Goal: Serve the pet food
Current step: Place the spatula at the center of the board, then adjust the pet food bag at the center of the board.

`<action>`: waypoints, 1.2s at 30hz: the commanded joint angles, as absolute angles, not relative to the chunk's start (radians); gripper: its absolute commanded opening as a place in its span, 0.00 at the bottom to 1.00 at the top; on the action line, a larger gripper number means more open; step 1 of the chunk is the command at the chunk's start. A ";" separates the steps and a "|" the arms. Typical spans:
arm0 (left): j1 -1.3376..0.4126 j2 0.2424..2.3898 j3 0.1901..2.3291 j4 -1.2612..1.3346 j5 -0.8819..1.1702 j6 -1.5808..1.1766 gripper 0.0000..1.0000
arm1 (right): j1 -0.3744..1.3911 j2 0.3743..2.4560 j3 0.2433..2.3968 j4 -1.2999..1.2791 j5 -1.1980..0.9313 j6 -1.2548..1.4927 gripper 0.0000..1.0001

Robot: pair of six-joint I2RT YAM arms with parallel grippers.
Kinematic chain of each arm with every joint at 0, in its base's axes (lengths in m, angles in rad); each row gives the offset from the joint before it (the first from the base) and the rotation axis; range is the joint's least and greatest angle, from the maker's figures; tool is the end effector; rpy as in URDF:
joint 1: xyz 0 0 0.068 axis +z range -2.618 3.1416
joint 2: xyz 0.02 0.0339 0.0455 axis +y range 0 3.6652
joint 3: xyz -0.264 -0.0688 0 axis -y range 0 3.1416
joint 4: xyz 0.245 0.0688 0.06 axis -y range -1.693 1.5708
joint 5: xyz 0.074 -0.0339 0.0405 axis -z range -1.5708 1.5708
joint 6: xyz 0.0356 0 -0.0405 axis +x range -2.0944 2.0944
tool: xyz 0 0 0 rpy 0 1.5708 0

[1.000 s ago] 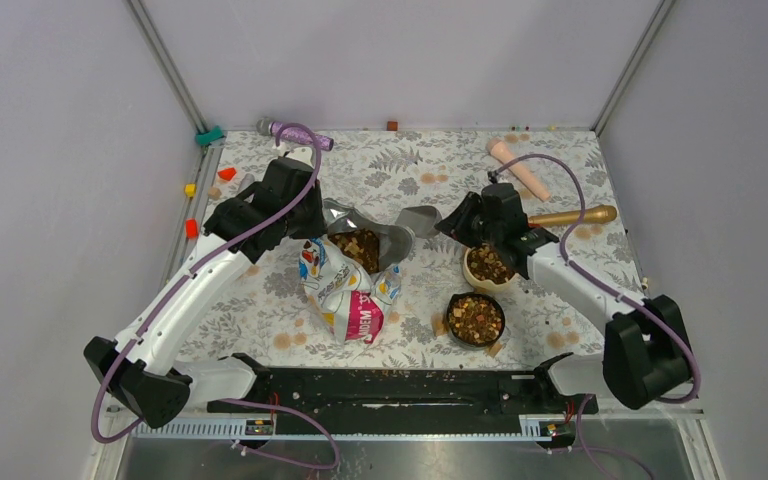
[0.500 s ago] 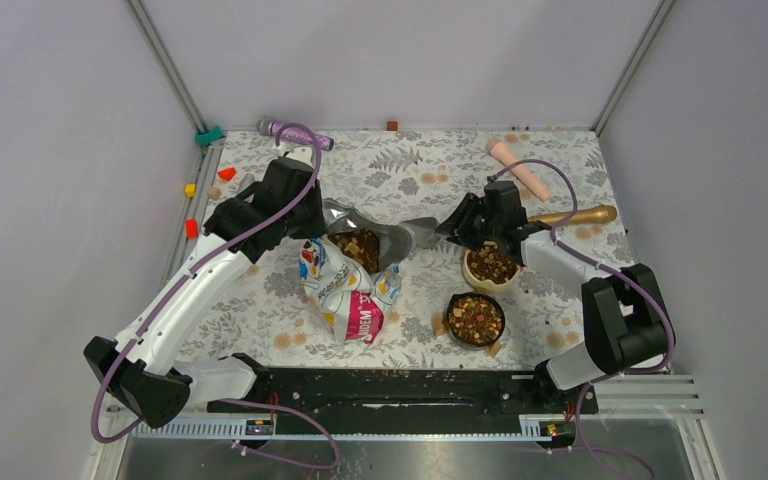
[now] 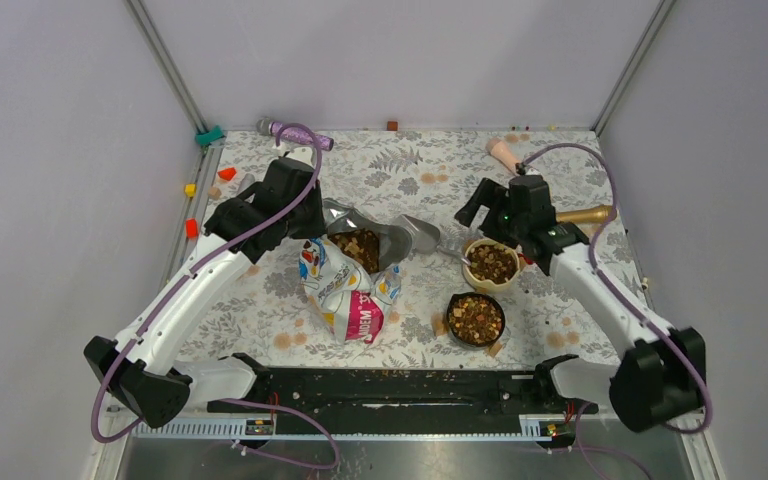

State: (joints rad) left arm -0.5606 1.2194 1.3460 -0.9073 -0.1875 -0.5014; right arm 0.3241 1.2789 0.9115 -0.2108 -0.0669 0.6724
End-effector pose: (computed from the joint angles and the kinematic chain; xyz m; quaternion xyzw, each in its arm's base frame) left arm 0.2085 -0.1231 0.3751 -0.0088 0.9196 -0.1195 0.3742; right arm 0.2703 0.0933 0.2745 0.1366 0.8683 0.2533 0.4040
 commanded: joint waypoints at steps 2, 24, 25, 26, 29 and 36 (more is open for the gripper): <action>-0.557 1.223 1.368 -0.923 -0.213 -0.497 0.00 | 0.320 1.049 0.954 -0.424 -0.007 0.548 0.99; -0.558 1.238 1.403 -0.950 -0.202 -0.650 0.01 | 1.228 1.032 0.924 -0.064 0.342 0.520 1.00; -0.558 1.250 1.417 -0.961 -0.202 -0.642 0.06 | 1.246 1.056 0.927 -0.025 0.382 0.518 0.99; -0.558 1.261 1.434 -0.973 -0.208 -0.636 0.15 | 1.263 1.078 0.933 0.007 0.406 0.510 1.00; -0.558 1.288 1.479 -0.999 -0.252 -0.603 0.38 | 1.314 1.148 0.945 0.121 0.464 0.456 1.00; -0.555 1.397 1.560 -1.045 -0.388 -0.532 0.57 | 1.344 1.242 0.962 0.215 0.635 0.380 0.95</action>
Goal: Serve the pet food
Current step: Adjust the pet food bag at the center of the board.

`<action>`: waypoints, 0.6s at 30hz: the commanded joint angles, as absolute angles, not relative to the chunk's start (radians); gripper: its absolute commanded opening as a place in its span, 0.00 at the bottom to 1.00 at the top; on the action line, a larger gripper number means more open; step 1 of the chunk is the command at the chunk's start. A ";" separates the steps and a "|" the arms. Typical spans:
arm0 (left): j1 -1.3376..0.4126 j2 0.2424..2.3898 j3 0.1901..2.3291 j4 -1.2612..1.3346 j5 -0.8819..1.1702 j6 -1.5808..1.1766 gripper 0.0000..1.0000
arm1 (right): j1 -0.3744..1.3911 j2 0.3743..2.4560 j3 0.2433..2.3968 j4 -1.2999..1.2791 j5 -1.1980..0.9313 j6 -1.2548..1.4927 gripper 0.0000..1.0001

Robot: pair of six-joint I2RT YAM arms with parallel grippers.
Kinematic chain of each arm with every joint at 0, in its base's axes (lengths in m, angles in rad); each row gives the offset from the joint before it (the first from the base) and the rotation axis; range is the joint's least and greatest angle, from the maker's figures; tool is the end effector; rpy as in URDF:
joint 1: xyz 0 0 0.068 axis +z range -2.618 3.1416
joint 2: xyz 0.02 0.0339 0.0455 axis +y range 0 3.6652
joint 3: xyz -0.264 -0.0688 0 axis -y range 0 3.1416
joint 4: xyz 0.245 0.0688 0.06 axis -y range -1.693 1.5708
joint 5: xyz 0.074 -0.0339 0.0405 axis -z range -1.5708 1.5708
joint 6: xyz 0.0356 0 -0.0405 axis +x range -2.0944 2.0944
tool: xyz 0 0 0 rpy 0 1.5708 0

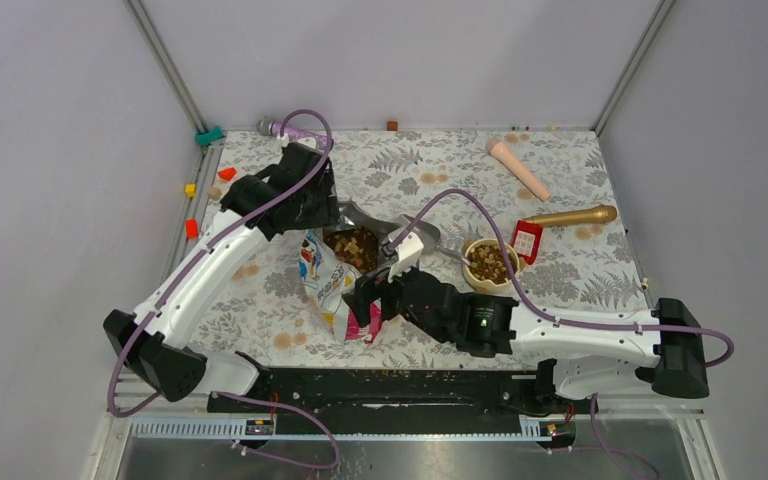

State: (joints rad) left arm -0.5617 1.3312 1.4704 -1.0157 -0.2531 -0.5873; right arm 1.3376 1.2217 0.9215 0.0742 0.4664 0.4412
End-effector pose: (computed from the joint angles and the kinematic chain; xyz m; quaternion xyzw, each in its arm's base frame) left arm 0.2257 -0.1315 0.3800 -0.0549 0.9322 -0.0838 0.3478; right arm 0.0813 0.2732 0.3227 -0.2001 0.7483 0.3568 0.5221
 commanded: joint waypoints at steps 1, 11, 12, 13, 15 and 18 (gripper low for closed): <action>-0.555 1.422 1.583 -1.053 -0.404 -0.524 0.57 | 1.344 1.250 0.962 0.219 0.651 0.378 0.91; -0.543 1.612 1.770 -1.096 -0.431 -0.505 0.42 | 1.346 1.343 0.968 0.253 0.746 0.385 0.59; -0.540 1.620 1.776 -1.106 -0.440 -0.509 0.38 | 1.346 1.345 0.965 0.255 0.749 0.391 0.53; -0.539 1.624 1.782 -1.113 -0.459 -0.514 0.32 | 1.346 1.343 0.960 0.261 0.752 0.395 0.47; -0.540 1.616 1.782 -1.130 -0.524 -0.527 0.22 | 1.346 1.321 0.941 0.264 0.756 0.398 0.26; -0.538 1.574 1.785 -1.198 -0.668 -0.579 0.12 | 1.346 1.241 0.885 0.252 0.754 0.394 0.00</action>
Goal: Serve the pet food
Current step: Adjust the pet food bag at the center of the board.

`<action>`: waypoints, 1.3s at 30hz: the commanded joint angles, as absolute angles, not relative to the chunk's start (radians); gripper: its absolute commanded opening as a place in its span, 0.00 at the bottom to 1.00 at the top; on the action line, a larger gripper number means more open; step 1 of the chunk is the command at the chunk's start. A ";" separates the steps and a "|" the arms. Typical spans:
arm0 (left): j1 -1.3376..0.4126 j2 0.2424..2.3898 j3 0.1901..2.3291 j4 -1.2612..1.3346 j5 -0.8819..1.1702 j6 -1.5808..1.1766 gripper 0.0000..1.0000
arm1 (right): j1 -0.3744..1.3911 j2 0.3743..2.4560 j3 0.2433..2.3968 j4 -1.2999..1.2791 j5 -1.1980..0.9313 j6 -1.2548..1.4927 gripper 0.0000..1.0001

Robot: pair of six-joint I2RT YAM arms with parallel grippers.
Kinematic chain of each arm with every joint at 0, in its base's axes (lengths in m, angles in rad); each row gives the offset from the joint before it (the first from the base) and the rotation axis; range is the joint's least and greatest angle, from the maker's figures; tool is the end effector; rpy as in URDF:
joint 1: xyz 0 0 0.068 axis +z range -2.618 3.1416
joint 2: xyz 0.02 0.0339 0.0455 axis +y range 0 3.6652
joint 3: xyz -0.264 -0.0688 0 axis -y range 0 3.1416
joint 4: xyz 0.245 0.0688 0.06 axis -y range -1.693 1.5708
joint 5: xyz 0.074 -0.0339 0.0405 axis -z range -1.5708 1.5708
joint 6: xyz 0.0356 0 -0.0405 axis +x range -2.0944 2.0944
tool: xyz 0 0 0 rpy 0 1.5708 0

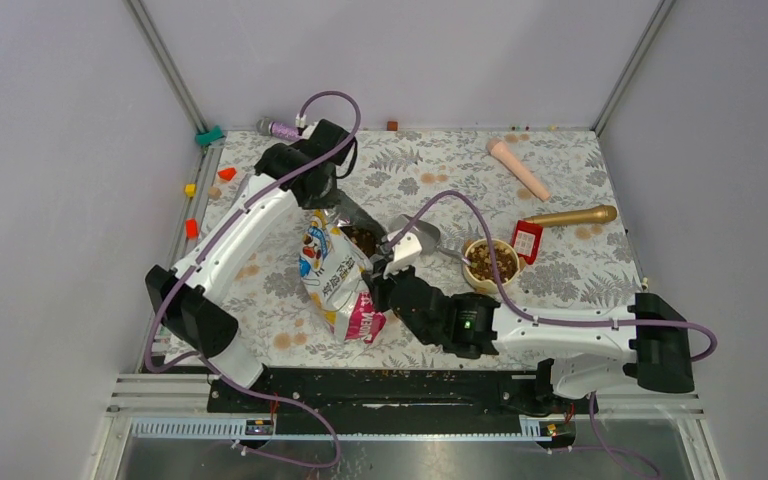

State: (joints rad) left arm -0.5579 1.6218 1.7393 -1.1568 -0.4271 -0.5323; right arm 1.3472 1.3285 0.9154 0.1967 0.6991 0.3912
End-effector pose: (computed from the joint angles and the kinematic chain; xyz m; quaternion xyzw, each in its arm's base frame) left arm 0.2824 -0.1588 0.3737 -0.0436 0.9436 0.0418 0.3255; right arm 0.0898 0.2914 0.3046 -0.1463 0.7489 0.2774 0.5838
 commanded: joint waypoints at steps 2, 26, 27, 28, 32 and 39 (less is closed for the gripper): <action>-0.539 1.535 1.784 -1.282 -0.776 -0.652 0.08 | 1.344 1.184 0.851 0.247 0.735 0.345 0.00; -1.027 0.946 1.299 -1.145 -0.455 -1.064 0.38 | 0.763 1.072 0.992 0.028 -0.449 -0.290 0.00; -1.027 0.945 1.318 -1.143 -0.468 -1.042 0.51 | 0.762 1.070 1.000 0.011 -0.487 -0.328 0.00; -1.028 0.943 1.336 -1.143 -0.484 -1.016 0.66 | 0.760 1.067 1.011 -0.037 -0.523 -0.372 0.00; -1.028 0.922 1.397 -1.127 -0.589 -0.871 0.99 | 0.756 1.072 1.054 -0.180 -0.617 -0.480 0.00; -1.005 0.830 1.287 -0.914 -0.682 -0.589 0.98 | 0.746 1.086 1.091 -0.331 -0.704 -0.571 0.00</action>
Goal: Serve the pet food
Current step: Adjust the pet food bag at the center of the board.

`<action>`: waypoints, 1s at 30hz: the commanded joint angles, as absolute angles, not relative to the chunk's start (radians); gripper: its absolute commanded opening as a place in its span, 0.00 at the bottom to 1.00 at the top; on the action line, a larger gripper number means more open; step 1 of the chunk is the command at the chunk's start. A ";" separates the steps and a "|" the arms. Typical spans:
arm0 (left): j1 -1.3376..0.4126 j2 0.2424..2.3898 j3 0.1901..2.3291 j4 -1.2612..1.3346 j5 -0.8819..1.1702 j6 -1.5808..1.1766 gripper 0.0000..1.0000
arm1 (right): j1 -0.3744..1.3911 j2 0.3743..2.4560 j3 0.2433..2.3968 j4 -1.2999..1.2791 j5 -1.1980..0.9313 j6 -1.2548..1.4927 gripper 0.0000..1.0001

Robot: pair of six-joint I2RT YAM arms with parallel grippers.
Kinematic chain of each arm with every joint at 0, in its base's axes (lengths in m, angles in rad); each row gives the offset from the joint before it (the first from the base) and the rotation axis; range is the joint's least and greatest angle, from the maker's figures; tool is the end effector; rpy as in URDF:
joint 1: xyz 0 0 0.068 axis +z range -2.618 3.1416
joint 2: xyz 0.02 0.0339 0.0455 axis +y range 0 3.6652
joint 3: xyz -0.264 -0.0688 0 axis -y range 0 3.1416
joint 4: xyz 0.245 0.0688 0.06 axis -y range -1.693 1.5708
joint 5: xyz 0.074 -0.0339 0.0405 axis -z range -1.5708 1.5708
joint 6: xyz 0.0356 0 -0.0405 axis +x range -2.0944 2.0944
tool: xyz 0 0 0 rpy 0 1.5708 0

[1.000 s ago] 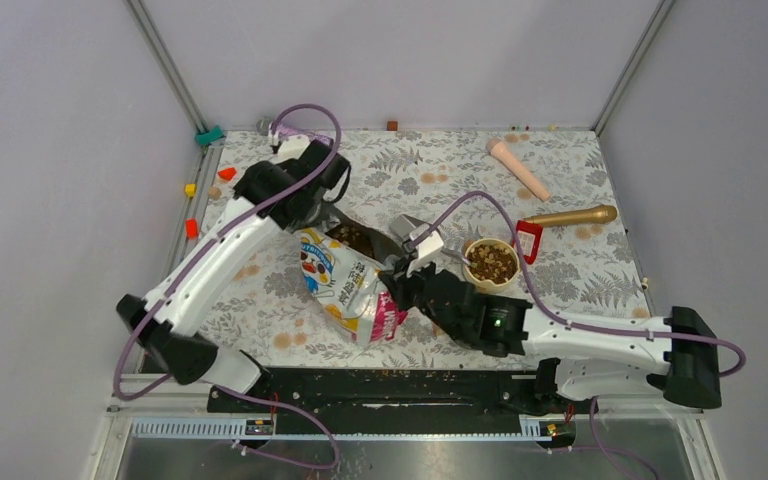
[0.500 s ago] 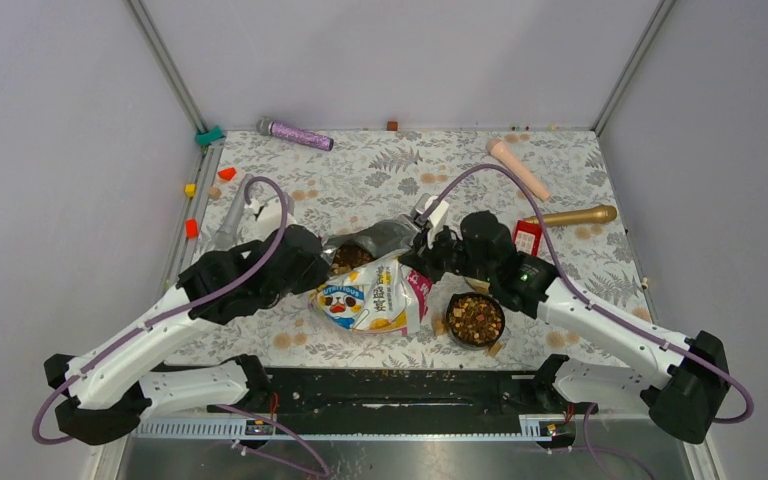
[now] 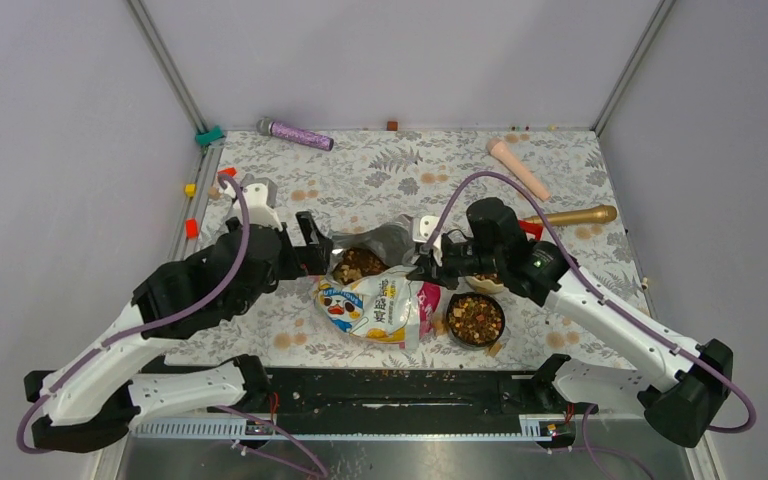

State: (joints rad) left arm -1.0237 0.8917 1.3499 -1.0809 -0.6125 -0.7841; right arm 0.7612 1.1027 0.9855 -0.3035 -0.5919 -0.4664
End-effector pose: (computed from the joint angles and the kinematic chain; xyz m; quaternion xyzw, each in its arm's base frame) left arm 0.0857 -0.1014 0.4210 -0.0353 0.8587 -0.1761 0.4800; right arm 0.1642 0.1839 0.3378 -0.5920 0.5648 0.3185 0.4786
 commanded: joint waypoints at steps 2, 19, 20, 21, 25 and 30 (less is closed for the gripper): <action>-0.938 0.763 1.190 -0.835 -0.625 -0.594 0.99 | 0.736 1.094 1.104 -0.355 -0.719 -0.574 0.00; -0.571 0.749 0.701 -0.425 -0.441 -0.719 0.98 | 0.711 1.157 1.051 -0.128 -0.626 -0.395 0.00; -0.555 0.771 0.702 -0.416 -0.468 -0.741 0.98 | 0.713 1.163 1.049 -0.127 -0.635 -0.404 0.00; -0.523 0.794 0.706 -0.403 -0.471 -0.752 0.99 | 0.712 1.166 1.046 -0.121 -0.647 -0.403 0.00; -0.338 0.887 0.740 -0.302 -0.272 -0.750 0.99 | 0.712 1.163 1.031 -0.106 -0.687 -0.393 0.00; -0.247 1.118 0.857 -0.281 0.010 -0.694 0.99 | 0.713 1.135 0.999 -0.076 -0.729 -0.410 0.00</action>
